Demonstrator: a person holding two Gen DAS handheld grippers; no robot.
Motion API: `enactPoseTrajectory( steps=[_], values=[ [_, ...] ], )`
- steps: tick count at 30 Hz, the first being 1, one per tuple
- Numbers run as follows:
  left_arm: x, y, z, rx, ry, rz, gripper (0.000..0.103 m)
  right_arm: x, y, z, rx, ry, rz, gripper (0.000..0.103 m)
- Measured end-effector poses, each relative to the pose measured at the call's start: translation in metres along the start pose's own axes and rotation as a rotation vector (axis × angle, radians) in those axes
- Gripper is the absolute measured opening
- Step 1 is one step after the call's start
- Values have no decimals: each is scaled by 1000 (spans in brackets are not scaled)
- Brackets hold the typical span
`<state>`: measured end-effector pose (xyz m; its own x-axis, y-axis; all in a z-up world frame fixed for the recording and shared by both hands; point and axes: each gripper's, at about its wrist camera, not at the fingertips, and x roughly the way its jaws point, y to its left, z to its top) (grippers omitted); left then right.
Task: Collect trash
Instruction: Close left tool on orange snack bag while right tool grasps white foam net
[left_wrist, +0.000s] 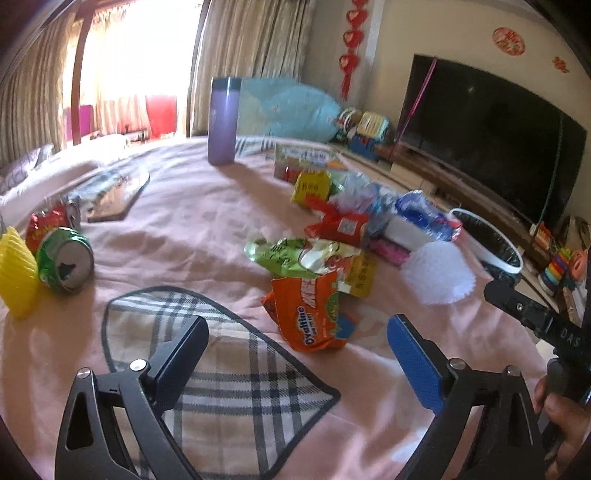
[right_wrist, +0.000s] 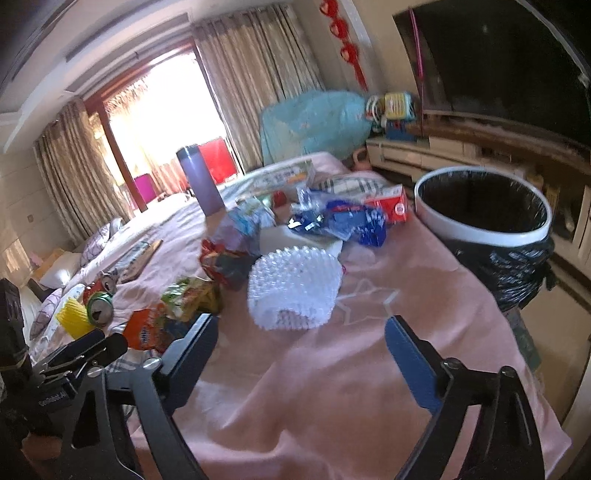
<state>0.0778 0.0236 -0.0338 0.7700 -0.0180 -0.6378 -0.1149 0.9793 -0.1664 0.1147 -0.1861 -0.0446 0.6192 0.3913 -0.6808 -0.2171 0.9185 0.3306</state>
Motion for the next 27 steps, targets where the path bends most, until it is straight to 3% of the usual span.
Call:
enactPoseTrajectory(
  steps=[5, 7, 8, 10, 12, 16, 21, 27],
  values=[
    [26, 3, 10, -20, 62, 0, 84, 32, -13, 10, 59, 81, 12, 79],
    [35, 3, 10, -23, 83, -8, 79, 43, -16, 13, 85, 111, 29, 69],
    [39, 4, 11, -23, 93, -11, 72, 48, -18, 14, 99, 123, 48, 65],
    [47, 5, 10, -22, 116, -28, 55, 55, -18, 14, 103, 139, 69, 42],
    [53, 5, 10, -25, 137, -52, 29, 55, -17, 13, 99, 144, 96, 24],
    [50, 2, 11, -20, 134, -97, 25, 46, -13, 12, 65, 121, 118, 17],
    [33, -20, 13, 29, 107, -164, 25, 23, -18, 12, 55, 84, 135, 15],
    [29, -49, 18, 97, 95, -233, 25, -7, -42, 17, 73, 29, 92, 15]
  ],
)
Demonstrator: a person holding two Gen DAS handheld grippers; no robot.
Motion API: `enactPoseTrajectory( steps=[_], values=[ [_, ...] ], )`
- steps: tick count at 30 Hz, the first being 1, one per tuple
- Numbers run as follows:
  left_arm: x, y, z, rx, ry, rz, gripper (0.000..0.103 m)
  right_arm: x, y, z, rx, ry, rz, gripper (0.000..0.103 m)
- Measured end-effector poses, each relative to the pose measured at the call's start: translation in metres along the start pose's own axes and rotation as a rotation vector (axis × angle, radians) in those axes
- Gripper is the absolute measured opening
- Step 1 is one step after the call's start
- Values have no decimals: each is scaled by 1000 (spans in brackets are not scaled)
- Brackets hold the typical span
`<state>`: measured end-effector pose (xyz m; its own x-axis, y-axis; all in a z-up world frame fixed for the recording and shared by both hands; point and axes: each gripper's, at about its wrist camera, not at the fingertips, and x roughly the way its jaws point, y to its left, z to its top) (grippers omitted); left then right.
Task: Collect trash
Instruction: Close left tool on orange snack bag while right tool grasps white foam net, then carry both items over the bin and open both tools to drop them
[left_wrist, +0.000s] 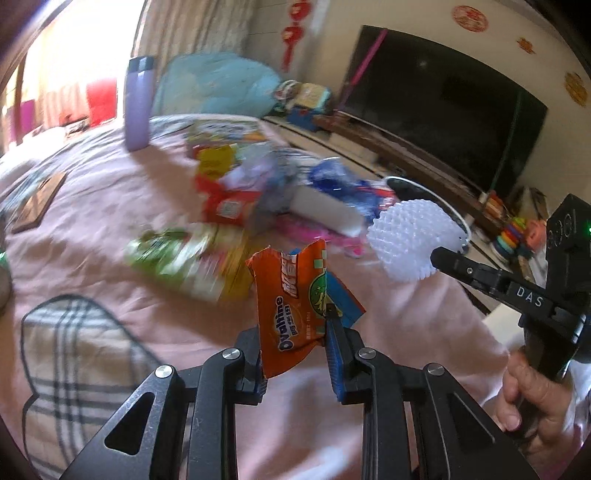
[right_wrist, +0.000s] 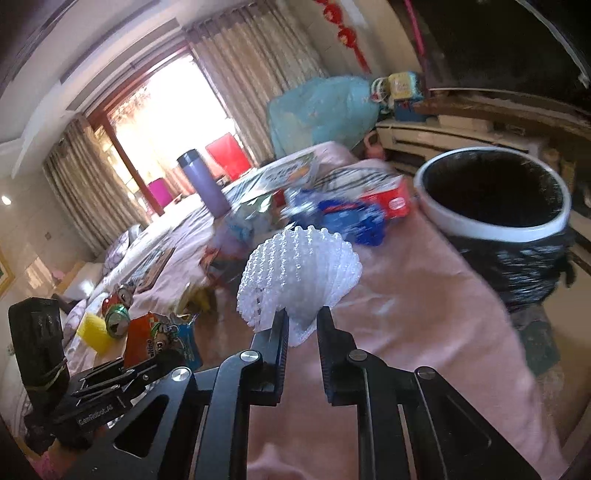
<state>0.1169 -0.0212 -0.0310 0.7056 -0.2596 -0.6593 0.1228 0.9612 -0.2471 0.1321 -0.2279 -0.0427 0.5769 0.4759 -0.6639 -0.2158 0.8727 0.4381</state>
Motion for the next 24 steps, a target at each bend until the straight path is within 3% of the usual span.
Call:
enactPoseTrajectory(
  steps=[11, 24],
  values=[
    [48, -31, 41, 87, 19, -84, 25, -38, -56, 21, 68, -78, -113, 15],
    [131, -75, 109, 159, 39, -170, 25, -44, -117, 70, 104, -116, -227, 16]
  ],
)
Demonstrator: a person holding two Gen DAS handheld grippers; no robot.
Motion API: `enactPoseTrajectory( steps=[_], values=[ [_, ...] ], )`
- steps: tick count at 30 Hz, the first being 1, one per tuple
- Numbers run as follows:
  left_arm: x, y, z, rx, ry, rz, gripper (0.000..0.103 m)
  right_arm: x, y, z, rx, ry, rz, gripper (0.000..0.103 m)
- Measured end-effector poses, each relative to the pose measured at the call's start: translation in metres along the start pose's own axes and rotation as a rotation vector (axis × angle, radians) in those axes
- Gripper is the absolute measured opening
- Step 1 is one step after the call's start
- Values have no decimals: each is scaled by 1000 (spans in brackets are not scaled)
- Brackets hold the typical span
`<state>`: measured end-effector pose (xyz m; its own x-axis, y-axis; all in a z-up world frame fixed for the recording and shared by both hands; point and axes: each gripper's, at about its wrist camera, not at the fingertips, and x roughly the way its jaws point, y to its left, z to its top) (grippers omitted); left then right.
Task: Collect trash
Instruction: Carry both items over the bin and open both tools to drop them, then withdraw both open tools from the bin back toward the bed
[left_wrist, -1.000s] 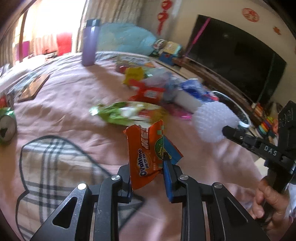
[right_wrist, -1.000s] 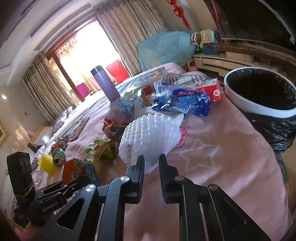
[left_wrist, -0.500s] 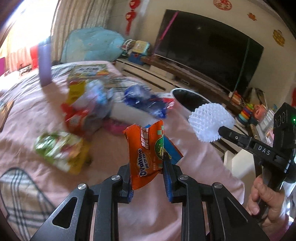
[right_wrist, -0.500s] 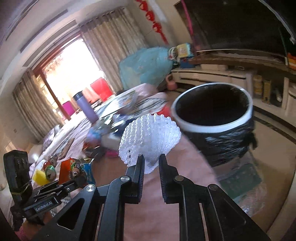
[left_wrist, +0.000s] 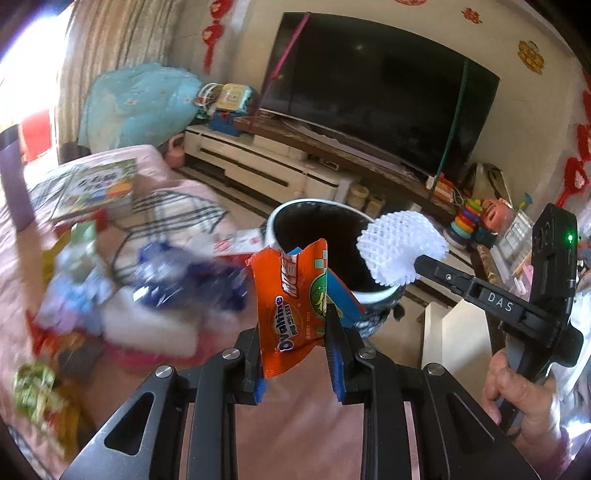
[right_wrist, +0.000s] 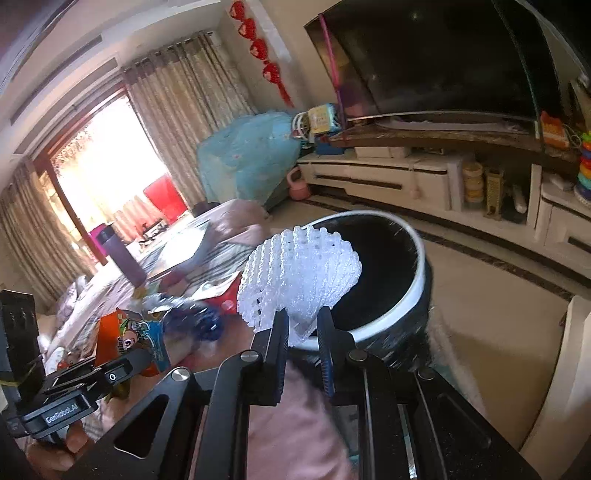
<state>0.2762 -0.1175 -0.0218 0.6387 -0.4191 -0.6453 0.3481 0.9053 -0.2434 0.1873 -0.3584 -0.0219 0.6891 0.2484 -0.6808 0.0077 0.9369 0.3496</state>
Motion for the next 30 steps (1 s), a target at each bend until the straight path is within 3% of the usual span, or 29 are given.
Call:
enactPoseTrajectory(
  steps=[10, 19, 21, 23, 25, 30],
  values=[
    [72, -19, 47, 24, 28, -34, 25, 23, -30, 24, 7, 37, -46, 16],
    [122, -20, 67, 10, 76, -29, 29, 50, -43, 31, -5, 89, -66, 17],
    [127, -20, 69, 1, 87, -28, 47, 53, -45, 32, -9, 98, -72, 21],
    [127, -20, 70, -7, 74, -30, 56, 54, -49, 32, 3, 100, -71, 31],
    [123, -21, 69, -6, 66, -25, 58, 53, -51, 32, 14, 98, -69, 45],
    [103, -19, 56, -4, 51, -14, 65, 43, -55, 32, 46, 74, -53, 56]
  ],
)
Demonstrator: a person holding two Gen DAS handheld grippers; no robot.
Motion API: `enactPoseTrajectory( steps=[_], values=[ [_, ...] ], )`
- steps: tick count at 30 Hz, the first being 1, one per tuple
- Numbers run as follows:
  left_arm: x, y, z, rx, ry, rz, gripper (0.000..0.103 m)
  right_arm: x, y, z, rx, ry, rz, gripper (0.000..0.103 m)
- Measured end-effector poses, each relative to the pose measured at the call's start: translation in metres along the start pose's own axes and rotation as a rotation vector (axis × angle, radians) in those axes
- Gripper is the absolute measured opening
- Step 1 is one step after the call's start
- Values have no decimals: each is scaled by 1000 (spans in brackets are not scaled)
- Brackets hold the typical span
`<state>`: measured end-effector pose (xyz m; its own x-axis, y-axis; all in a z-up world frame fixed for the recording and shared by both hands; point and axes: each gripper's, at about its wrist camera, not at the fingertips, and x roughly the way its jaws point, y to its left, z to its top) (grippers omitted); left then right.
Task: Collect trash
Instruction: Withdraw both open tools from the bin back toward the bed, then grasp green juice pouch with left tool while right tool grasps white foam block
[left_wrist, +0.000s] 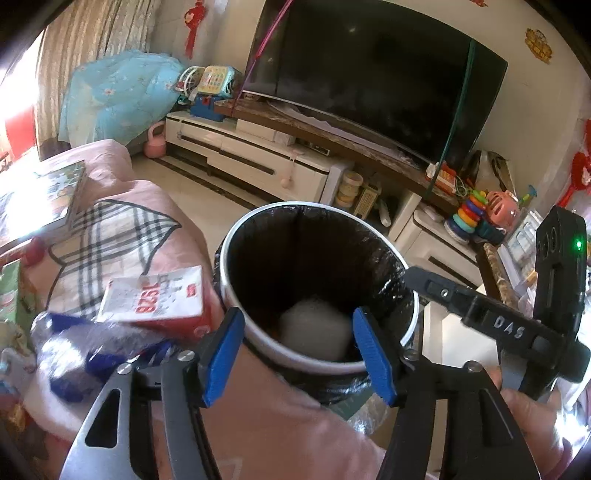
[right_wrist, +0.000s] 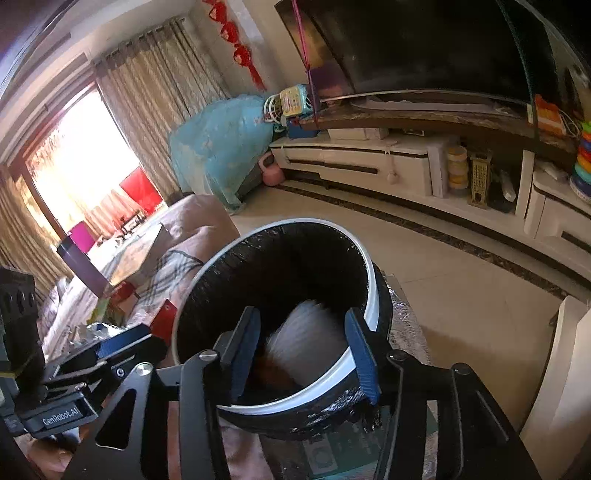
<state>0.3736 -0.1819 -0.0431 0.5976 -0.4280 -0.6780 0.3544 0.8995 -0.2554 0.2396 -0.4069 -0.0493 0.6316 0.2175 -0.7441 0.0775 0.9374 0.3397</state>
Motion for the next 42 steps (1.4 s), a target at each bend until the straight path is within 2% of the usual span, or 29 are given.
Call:
enactPoseTrajectory(
  steps=[3, 7, 9, 19, 24, 36, 42],
  values=[
    [-17, 1, -13, -7, -11, 2, 66, -8, 2, -3, 11, -24, 18, 74],
    [-46, 7, -34, -28, -35, -2, 66, -17, 12, -13, 25, -43, 43, 87],
    [-60, 13, -46, -48, -46, -5, 66, -22, 18, -21, 32, -51, 52, 89],
    [-128, 41, -100, -115, -48, 38, 66, -28, 57, -63, 37, -11, 126, 90],
    [-164, 62, -121, -191, -52, 43, 67, -20, 80, -79, 19, 34, 164, 90],
    [-232, 97, -154, -280, -85, 122, 68, -5, 136, -98, -68, 92, 233, 90],
    [-255, 118, -162, -353, -100, 158, 68, 2, 156, -100, -102, 90, 248, 90]
  ],
)
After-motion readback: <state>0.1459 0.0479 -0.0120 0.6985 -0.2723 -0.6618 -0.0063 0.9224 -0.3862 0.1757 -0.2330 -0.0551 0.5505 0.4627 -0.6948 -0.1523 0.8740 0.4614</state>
